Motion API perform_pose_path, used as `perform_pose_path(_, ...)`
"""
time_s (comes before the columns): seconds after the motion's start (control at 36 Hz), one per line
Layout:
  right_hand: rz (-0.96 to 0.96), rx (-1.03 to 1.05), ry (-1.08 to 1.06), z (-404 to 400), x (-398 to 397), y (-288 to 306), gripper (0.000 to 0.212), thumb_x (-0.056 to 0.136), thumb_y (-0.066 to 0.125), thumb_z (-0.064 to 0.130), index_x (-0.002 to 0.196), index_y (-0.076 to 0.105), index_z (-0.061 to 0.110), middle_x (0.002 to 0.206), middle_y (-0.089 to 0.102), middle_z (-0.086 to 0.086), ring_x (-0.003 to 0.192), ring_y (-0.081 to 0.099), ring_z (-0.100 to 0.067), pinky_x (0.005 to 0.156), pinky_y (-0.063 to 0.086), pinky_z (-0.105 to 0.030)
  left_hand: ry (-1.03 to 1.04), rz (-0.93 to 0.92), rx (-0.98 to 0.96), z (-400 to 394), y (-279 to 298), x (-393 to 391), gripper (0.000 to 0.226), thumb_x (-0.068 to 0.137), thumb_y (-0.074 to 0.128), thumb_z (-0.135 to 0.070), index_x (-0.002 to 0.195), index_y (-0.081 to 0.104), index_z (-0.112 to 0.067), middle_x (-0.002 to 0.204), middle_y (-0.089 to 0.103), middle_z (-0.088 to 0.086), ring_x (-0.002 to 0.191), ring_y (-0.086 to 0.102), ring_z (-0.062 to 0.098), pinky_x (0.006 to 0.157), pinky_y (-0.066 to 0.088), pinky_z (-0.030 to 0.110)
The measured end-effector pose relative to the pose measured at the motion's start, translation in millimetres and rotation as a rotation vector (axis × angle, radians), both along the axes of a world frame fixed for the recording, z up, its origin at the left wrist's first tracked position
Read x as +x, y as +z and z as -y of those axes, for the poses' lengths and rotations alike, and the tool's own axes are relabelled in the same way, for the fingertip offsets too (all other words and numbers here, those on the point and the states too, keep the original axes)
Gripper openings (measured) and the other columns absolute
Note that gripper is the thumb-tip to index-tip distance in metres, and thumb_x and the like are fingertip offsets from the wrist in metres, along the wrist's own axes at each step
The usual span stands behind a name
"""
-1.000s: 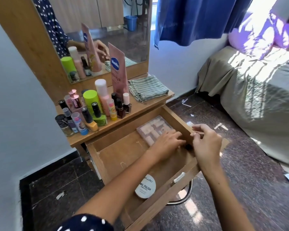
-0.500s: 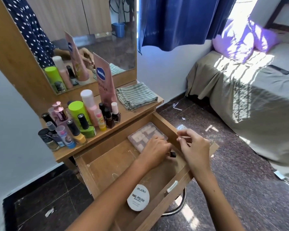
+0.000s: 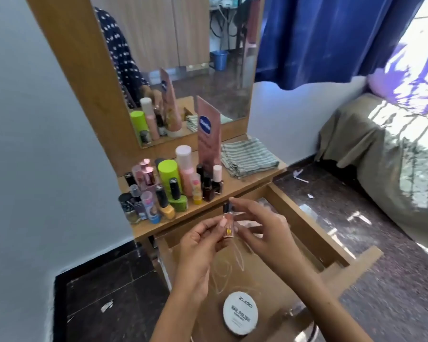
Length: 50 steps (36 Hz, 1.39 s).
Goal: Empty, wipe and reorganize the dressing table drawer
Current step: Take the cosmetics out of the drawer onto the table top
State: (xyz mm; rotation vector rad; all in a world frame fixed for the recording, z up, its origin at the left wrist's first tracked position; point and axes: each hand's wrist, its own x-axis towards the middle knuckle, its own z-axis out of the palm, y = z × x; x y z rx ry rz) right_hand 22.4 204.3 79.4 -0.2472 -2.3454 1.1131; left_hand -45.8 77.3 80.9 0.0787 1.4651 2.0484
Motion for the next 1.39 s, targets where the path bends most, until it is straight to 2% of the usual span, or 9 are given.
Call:
perform_pose_path(0.14, 0.022, -0.281, 0.1, 8.2, -20.4, 7.7, 0.041, 0.088, 0.062, -0.002, 0.121, 0.059, 0.022, 0.099, 0.073, 0.008, 0.097, 0.068, -0.003, 0.083, 0.055, -0.023, 0.139, -0.011, 0.076, 6.2, 0.5, -6.9, 0.026, 0.075, 0.069, -0.014, 0.1, 0.071, -0.006, 0.097, 0.074, 0.009, 0.086, 0.067, 0.014, 0.066, 0.053, 0.02)
perform_pose_path(0.28, 0.027, -0.451, 0.105, 10.0, -31.6, 10.6, 0.039, 0.083, 0.072, 0.01, 0.12, 0.061, 0.019, 0.089, 0.074, 0.001, 0.085, 0.071, -0.01, 0.07, 0.055, -0.026, 0.187, -0.05, 0.104, 10.0, -0.1, -10.7, 0.029, 0.073, 0.069, -0.015, 0.1, 0.071, -0.003, 0.097, 0.073, 0.012, 0.087, 0.066, 0.017, 0.068, 0.053, 0.02)
perform_pose_path(0.47, 0.0, -0.439, 0.082, 7.0, -37.3, 15.7, 0.034, 0.072, 0.081, 0.013, 0.104, 0.071, 0.016, 0.091, 0.075, 0.0, 0.083, 0.071, -0.012, 0.076, 0.056, -0.022, 0.214, -0.119, 0.083, 9.1, -2.4, -8.0, 0.019, 0.081, 0.067, -0.005, 0.1, 0.069, -0.002, 0.097, 0.073, 0.01, 0.093, 0.068, 0.018, 0.081, 0.055, 0.024)
perform_pose_path(0.56, -0.073, -0.281, -0.052, 13.3, -42.3, 17.9, 0.028, 0.072, 0.082, 0.012, 0.098, 0.072, 0.015, 0.085, 0.073, 0.004, 0.076, 0.069, -0.002, 0.07, 0.051, -0.01, 0.264, -0.333, -0.07, 9.4, -8.2, -2.7, 0.022, 0.084, 0.068, -0.011, 0.106, 0.068, -0.012, 0.099, 0.073, -0.002, 0.097, 0.067, 0.008, 0.081, 0.053, 0.019)
perform_pose_path(0.64, -0.141, -0.179, -0.142, 17.9, -51.7, 15.2, 0.024, 0.071, 0.084, 0.013, 0.091, 0.071, 0.014, 0.082, 0.071, 0.004, 0.072, 0.067, -0.003, 0.067, 0.051, -0.012, 0.356, -0.809, -0.452, 13.4, -23.1, 2.8, 0.023, 0.092, 0.061, -0.02, 0.114, 0.065, -0.022, 0.11, 0.067, -0.013, 0.103, 0.06, -0.003, 0.087, 0.05, 0.019)
perform_pose_path(0.72, -0.152, -0.13, -0.16, 23.4, -60.6, 12.1, 0.023, 0.069, 0.085, 0.013, 0.086, 0.069, 0.017, 0.078, 0.069, 0.01, 0.072, 0.067, -0.002, 0.067, 0.051, -0.011, 0.324, -1.25, -0.731, 15.1, -37.8, 3.5, 0.028, 0.093, 0.053, -0.013, 0.118, 0.066, -0.015, 0.122, 0.065, -0.002, 0.117, 0.057, 0.01, 0.104, 0.037, 0.028)
perform_pose_path(0.78, -0.157, -0.136, -0.16, 29.6, -66.2, 10.8, 0.023, 0.069, 0.085, 0.01, 0.087, 0.071, 0.015, 0.075, 0.066, 0.015, 0.072, 0.067, 0.001, 0.068, 0.051, -0.009, 0.249, -1.364, -0.854, 14.9, -43.1, 3.7, 0.036, 0.089, 0.052, -0.016, 0.123, 0.063, -0.012, 0.132, 0.058, 0.002, 0.127, 0.05, 0.016, 0.109, 0.028, 0.036)
perform_pose_path(1.0, -0.128, -0.16, -0.183, 42.2, -77.4, 4.2, 0.022, 0.073, 0.082, 0.012, 0.091, 0.07, 0.014, 0.079, 0.068, 0.015, 0.073, 0.068, 0.003, 0.069, 0.054, -0.012, -0.014, -1.328, -1.214, 15.2, -51.9, 2.9, 0.057, 0.089, 0.031, -0.033, 0.134, 0.052, -0.007, 0.145, 0.043, 0.009, 0.139, 0.029, 0.019, 0.113, 0.013, 0.043)
perform_pose_path(1.39, -0.074, -0.123, -0.168, 40.7, -80.4, -1.8, 0.015, 0.075, 0.078, 0.005, 0.084, 0.07, 0.013, 0.074, 0.07, 0.01, 0.072, 0.068, 0.002, 0.069, 0.053, -0.009, -0.066, -1.3, -1.217, 15.3, -46.7, 2.3, 0.059, 0.089, 0.03, -0.033, 0.139, 0.046, -0.008, 0.149, 0.038, 0.009, 0.142, 0.025, 0.02, 0.113, 0.014, 0.046)
